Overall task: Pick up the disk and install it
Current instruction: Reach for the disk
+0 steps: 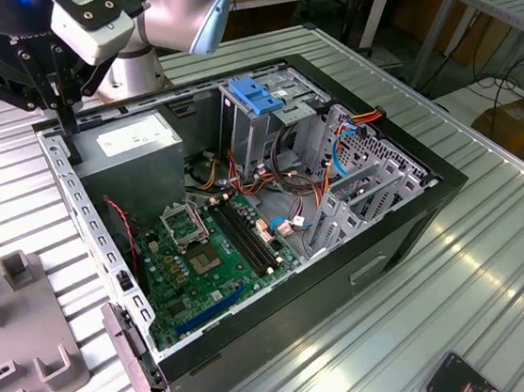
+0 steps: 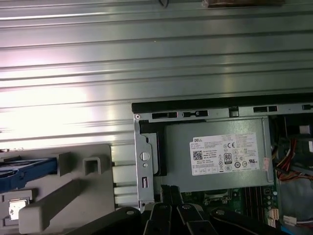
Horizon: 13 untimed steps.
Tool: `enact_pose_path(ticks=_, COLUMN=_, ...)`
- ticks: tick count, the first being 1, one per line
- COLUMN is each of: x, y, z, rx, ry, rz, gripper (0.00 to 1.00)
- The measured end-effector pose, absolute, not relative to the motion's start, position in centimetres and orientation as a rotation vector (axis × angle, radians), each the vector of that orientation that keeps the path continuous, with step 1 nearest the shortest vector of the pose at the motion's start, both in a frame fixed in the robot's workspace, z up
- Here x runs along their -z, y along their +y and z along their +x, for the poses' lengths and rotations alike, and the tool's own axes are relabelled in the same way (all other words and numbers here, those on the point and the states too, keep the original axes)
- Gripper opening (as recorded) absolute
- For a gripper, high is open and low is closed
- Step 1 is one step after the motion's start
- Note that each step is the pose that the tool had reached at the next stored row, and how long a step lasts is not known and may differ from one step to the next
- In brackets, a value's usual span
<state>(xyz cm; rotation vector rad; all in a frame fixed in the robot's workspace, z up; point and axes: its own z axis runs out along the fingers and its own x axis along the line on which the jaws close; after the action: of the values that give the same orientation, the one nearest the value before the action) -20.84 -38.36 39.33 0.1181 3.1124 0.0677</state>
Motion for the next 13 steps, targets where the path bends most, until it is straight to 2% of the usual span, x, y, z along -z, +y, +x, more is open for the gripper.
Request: enact_pose_path(ticks=13, x=-39.33, y=-37.39, z=-21.43, rx=-0.068, ry=3.113, rz=0.118, gripper=0.1)
